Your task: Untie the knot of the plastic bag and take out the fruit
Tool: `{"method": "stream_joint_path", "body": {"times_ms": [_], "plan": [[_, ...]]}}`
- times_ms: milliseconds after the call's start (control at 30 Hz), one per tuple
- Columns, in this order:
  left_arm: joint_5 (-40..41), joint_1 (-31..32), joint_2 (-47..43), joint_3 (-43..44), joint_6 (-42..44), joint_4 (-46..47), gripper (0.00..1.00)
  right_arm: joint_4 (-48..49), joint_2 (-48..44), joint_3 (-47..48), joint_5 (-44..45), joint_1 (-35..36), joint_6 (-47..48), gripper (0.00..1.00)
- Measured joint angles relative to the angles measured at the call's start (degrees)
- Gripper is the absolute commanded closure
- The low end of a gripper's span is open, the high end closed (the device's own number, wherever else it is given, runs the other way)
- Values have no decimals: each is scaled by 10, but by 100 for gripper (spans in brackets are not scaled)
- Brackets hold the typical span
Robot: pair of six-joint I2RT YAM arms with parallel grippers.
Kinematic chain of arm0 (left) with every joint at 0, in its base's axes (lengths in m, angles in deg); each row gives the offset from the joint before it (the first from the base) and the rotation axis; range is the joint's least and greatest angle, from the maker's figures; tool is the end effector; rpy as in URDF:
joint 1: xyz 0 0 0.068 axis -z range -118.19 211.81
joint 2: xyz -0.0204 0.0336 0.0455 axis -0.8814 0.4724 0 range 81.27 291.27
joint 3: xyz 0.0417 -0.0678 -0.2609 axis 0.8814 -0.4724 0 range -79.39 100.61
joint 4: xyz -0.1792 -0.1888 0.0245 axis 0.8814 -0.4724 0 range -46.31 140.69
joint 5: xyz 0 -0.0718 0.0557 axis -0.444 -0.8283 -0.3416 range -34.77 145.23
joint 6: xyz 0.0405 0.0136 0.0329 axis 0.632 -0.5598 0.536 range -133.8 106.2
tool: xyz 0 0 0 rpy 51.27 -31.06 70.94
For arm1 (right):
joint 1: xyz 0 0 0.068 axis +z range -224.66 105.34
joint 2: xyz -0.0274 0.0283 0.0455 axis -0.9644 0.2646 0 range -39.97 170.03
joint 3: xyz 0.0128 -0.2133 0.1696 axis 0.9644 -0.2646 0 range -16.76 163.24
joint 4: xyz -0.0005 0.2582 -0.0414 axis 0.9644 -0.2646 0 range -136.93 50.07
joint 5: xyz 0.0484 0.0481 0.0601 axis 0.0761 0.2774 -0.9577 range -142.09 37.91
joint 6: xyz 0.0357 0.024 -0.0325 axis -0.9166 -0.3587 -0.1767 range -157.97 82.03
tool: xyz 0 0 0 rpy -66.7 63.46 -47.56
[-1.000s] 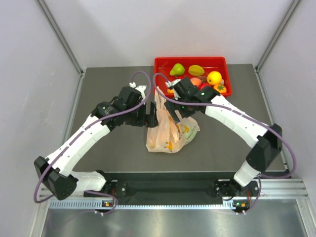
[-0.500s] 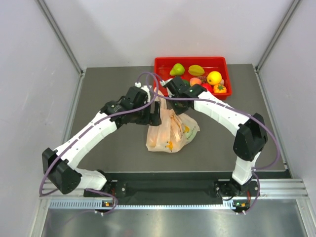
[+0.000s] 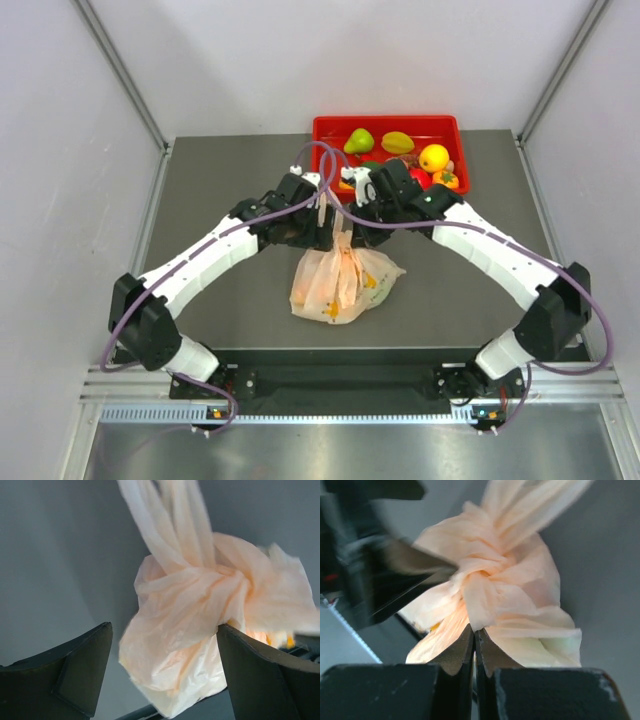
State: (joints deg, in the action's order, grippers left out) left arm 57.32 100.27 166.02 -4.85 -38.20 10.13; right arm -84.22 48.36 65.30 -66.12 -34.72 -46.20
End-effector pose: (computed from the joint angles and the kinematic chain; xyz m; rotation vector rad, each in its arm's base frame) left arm 0.2488 -0.1961 0.3071 0.2904 2.4888 -0.4267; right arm 0.2486 0.2194 0.3265 -0.7993 2.4055 0.6547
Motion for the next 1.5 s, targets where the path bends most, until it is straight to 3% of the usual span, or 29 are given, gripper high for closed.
{"method": "stream_joint_path", "body": {"times_ms": [133, 200, 233, 300, 333, 533, 667, 867, 1067, 1100, 1200, 1233, 1333, 1433, 1500], "plan": [[9, 7, 21, 4, 4, 13, 16, 8, -38, -33, -40, 0, -17, 100], [10, 11, 26, 4, 5, 20, 28, 16, -47, -48, -50, 0, -26, 100], [10, 12, 27, 4, 5, 23, 49, 16, -49, -52, -53, 0, -27, 100], [8, 14, 29, 4, 5, 29, 77, 21, -52, -59, -56, 0, -33, 100], [9, 14, 29, 4, 7, 31, 98, 24, -54, -63, -54, 0, -36, 100], [51, 16, 18, -3, 15, 25, 100, 30, -77, -86, -4, -3, -61, 100], [99, 8, -40, -40, 11, 23, 100, 36, -114, -115, 40, -11, -87, 100], [141, -48, -138, -78, -12, 21, 100, 33, -169, -148, 125, -41, -136, 100], [143, -108, -158, -94, -27, 21, 100, -21, -200, -169, 213, -107, -200, 99], [143, -111, -158, -95, -28, 20, 100, -32, -204, -169, 222, -112, -207, 96], [136, -114, -159, -95, -29, 21, 100, -54, -215, -169, 235, -116, -221, 72], [131, -115, -159, -95, -29, 21, 100, -59, -218, -167, 233, -116, -218, 49], [110, -116, -164, -96, -30, 28, 100, -62, -233, -152, 210, -106, -190, 16], [90, -117, -168, -96, -33, 36, 100, -74, -237, -88, 198, -67, -143, 4], [78, -117, -169, -96, -36, 41, 100, -86, -227, -31, 202, -33, -115, 3]]}}
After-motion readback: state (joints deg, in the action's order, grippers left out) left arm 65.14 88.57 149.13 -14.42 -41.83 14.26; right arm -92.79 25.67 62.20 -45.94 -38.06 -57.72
